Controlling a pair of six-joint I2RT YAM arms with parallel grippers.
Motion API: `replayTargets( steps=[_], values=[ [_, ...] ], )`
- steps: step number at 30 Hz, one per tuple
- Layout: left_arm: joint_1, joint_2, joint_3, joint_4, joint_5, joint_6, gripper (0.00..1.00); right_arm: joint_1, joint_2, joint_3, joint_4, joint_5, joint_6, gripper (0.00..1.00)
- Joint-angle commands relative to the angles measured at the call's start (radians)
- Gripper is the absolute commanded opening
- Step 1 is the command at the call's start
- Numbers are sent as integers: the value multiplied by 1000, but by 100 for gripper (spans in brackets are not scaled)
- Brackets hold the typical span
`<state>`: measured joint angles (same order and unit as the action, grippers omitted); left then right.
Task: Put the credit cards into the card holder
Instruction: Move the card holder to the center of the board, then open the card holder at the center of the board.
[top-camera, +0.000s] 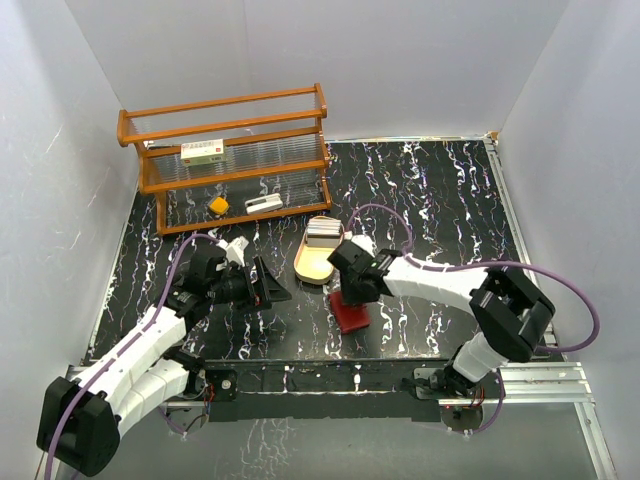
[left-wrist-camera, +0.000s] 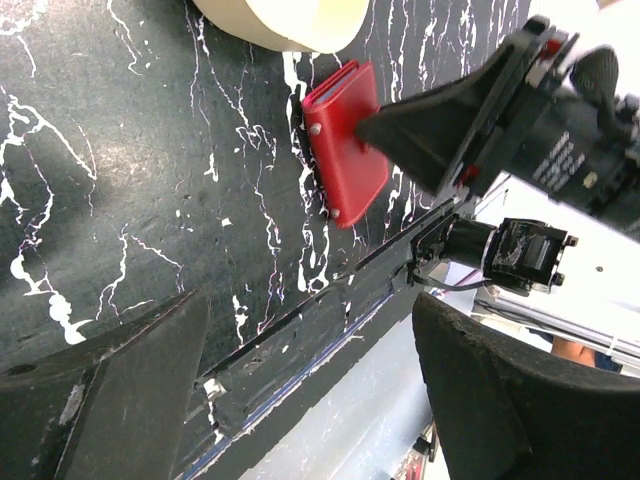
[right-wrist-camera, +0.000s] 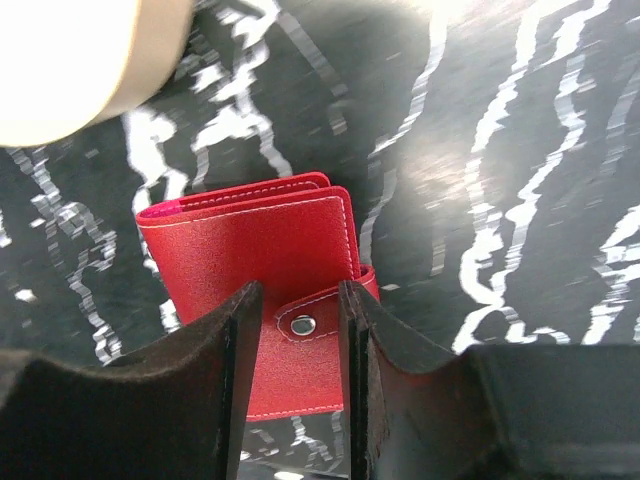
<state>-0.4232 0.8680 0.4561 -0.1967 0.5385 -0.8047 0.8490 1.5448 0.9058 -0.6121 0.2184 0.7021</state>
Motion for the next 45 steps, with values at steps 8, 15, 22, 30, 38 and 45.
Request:
replayTargets(
  steps=[8,15,22,30,38,45],
  values=[
    [-5,-18,34,-65,-12,5,79,143,2,93,15,-50,156,35],
    [-5,-22,22,-62,-14,-3,79,164,-86,107,-46,-46,114,35],
    [-5,-8,20,-48,-14,-14,79,200,-45,110,-54,-29,114,33],
    [-5,-2,26,-42,-2,-36,80,218,56,118,-62,11,92,33],
    [-5,14,40,-54,-17,-16,80,234,111,102,-60,100,60,26],
    [-5,16,31,-49,-14,-21,79,234,103,77,-28,90,47,5]
  ],
)
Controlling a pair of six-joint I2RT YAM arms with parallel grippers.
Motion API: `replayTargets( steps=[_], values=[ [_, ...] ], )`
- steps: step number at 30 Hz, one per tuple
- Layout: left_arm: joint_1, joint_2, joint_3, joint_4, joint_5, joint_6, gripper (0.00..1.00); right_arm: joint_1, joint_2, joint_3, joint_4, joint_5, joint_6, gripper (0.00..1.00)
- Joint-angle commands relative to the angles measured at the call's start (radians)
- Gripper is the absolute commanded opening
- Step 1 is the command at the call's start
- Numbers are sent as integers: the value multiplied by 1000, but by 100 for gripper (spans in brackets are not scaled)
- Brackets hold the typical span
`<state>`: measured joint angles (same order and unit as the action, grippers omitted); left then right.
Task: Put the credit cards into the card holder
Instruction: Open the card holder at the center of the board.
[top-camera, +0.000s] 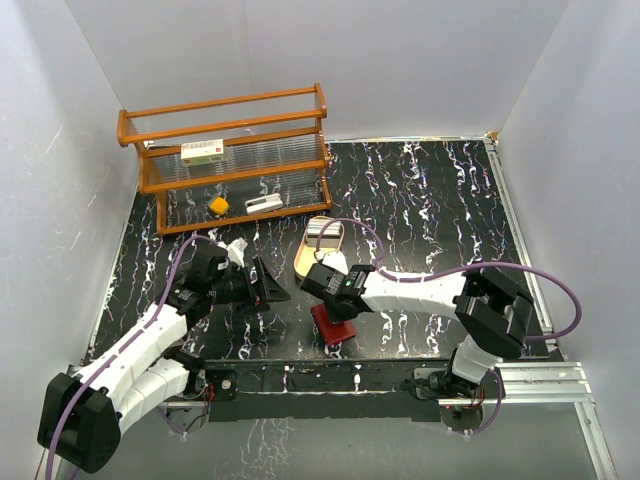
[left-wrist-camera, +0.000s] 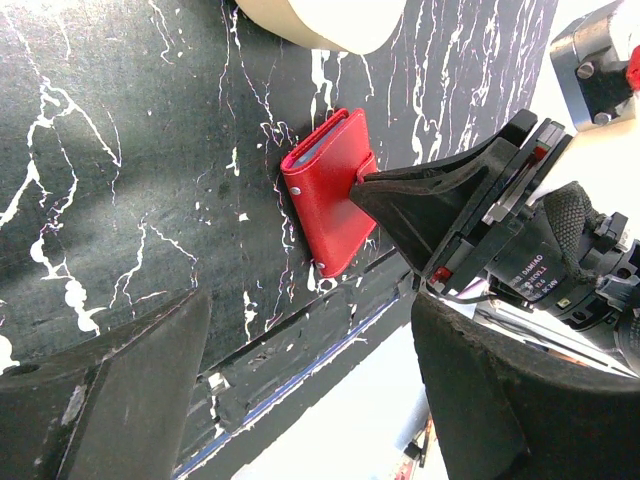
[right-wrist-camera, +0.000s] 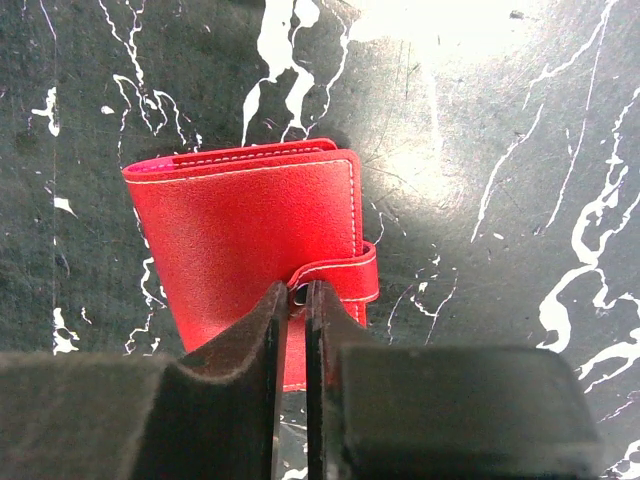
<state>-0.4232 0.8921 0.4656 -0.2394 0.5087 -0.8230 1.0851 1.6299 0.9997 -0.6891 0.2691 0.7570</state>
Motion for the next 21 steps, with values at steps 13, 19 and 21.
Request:
replayTargets(
  steps=[13,19,21],
  values=[
    [-5,-7,4,-7,35,-12,76,-2,-137,-56,163,15,31,0],
    [-5,3,-25,69,98,-53,74,-2,-214,-106,303,-84,60,0],
    [-5,1,-46,119,138,-79,74,-2,-231,-113,332,-106,78,0]
  ],
)
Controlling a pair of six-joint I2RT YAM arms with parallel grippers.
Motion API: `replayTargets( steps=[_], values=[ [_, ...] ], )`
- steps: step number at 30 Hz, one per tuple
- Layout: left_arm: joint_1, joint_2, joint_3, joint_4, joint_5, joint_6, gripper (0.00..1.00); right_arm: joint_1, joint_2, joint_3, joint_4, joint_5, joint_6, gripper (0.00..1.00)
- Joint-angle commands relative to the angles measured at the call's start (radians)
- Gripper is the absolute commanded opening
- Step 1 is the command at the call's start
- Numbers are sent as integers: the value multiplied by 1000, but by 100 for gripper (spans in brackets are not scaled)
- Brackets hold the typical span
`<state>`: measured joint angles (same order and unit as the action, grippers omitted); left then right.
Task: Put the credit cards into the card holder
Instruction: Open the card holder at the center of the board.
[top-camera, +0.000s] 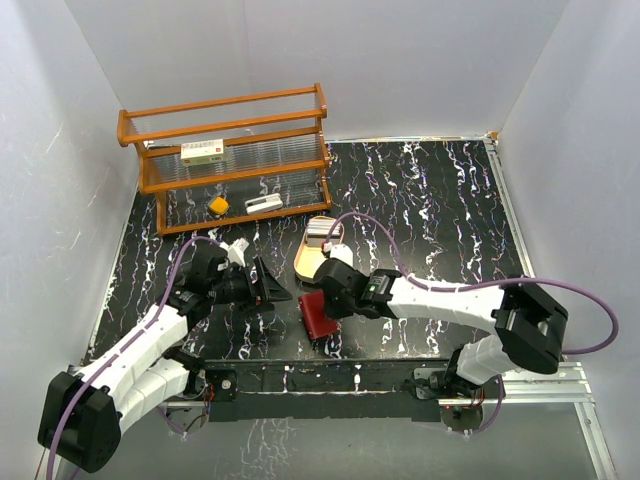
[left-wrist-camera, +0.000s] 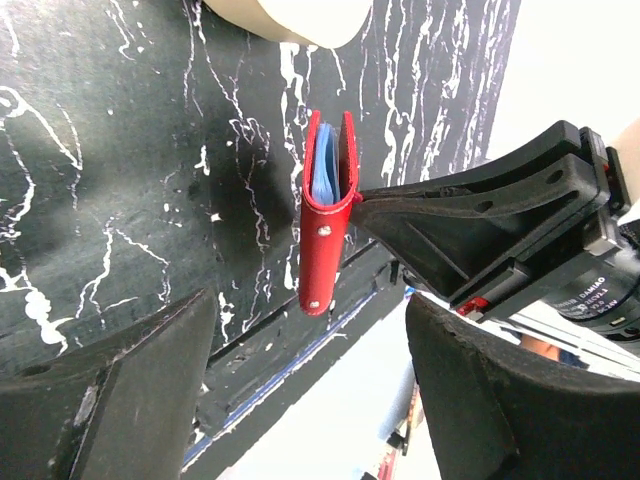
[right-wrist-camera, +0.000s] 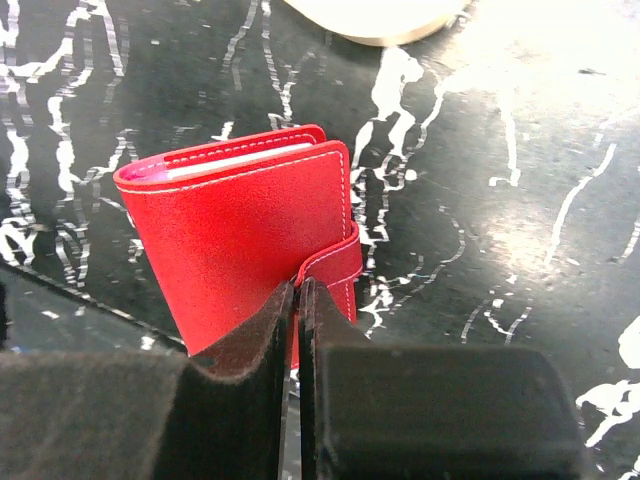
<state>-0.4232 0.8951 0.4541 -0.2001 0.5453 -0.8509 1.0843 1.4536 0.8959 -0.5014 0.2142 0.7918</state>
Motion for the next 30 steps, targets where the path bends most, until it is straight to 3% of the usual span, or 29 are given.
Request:
replayTargets(
  steps=[1,7,11,17,23,30],
  values=[
    [-5,-2,-43,105,119,-65,74,-1,-63,-12,161,-60,49,0],
    [-5,20,-110,290,210,-144,75,-1,-96,-16,254,-105,93,0],
    [-5,35,-121,302,210,-136,72,-1,-92,-13,288,-133,109,0],
    [-5,25,-106,234,160,-91,44,-1,-99,-49,339,-159,115,0],
    [-4,29,-112,231,161,-80,0,-1,-117,-95,379,-177,127,0],
    [-5,57,-104,189,162,-47,0,-1,-140,-157,357,-132,124,0]
  ],
)
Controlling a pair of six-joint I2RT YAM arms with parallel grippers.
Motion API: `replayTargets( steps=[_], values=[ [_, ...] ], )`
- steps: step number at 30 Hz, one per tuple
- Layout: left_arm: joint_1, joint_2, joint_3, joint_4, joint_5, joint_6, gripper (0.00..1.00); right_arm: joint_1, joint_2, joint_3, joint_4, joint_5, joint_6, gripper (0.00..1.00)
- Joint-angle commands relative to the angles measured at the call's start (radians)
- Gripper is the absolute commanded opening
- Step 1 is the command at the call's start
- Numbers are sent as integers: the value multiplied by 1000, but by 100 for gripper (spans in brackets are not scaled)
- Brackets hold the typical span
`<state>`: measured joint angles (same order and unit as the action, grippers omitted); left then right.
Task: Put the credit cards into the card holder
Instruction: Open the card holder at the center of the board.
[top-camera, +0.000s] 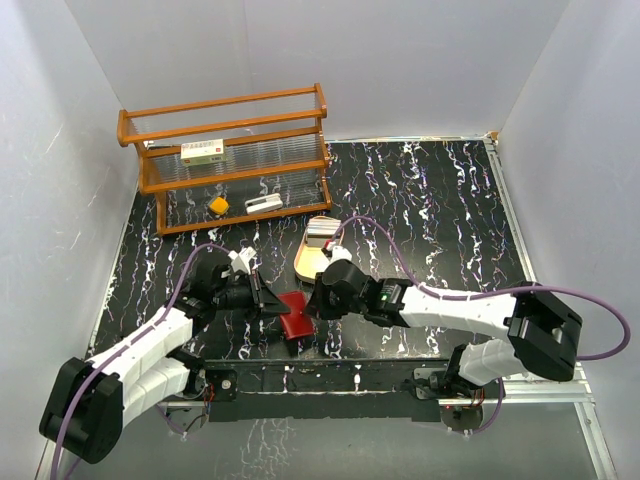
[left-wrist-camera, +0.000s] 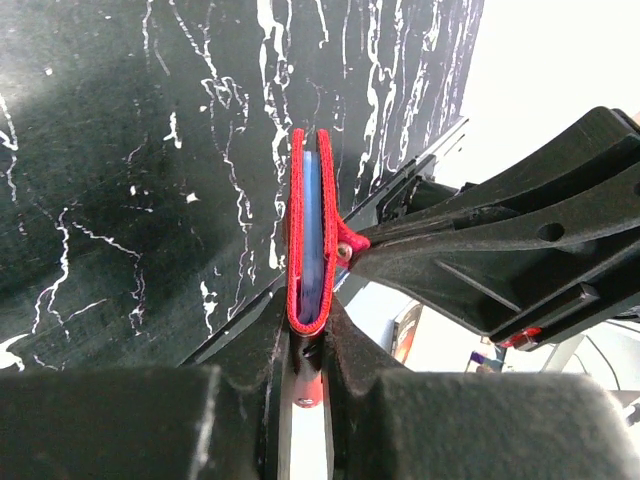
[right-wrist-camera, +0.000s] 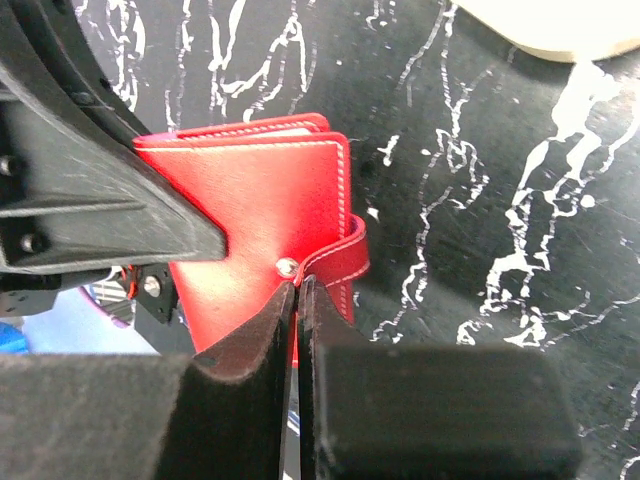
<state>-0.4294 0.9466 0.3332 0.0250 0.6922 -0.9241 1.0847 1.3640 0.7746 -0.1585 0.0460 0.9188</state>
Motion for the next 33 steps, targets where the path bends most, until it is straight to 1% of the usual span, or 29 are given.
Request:
replayTargets(
  steps=[1,5,11,12,13,15,17,19,22,25,27,30,33],
  values=[
    [1,10,21,-44,18,33,0,-2,-55,-44,12,45,-5,0],
    [1,23,38,-82,10,63,0,-2,-63,-68,5,63,-9,0],
    [1,46,27,-59,10,59,0,-2,-65,-83,5,61,-19,0],
    [1,47,24,-57,6,54,3,-2,-69,-83,6,57,-21,0],
    [1,51,21,-57,1,51,12,-2,-77,-84,6,55,-23,0],
    [1,58,17,-61,-10,48,34,-2,-91,-86,9,51,-22,0],
    [2,70,21,-79,-27,52,51,-2,-103,-90,11,49,-19,0],
    [1,85,44,-131,-59,74,61,-2,-114,-90,4,49,-11,0],
    [1,94,115,-230,-126,128,68,-2,-138,-89,-10,56,5,0],
    [1,98,193,-341,-210,177,72,-2,-169,-87,-17,61,26,0],
    [1,94,228,-380,-236,194,76,-2,-189,-84,-12,60,37,0],
    [1,76,246,-373,-198,190,78,-2,-206,-73,4,39,52,0],
    [1,50,216,-309,-116,147,78,-2,-205,-66,41,15,62,0]
  ],
)
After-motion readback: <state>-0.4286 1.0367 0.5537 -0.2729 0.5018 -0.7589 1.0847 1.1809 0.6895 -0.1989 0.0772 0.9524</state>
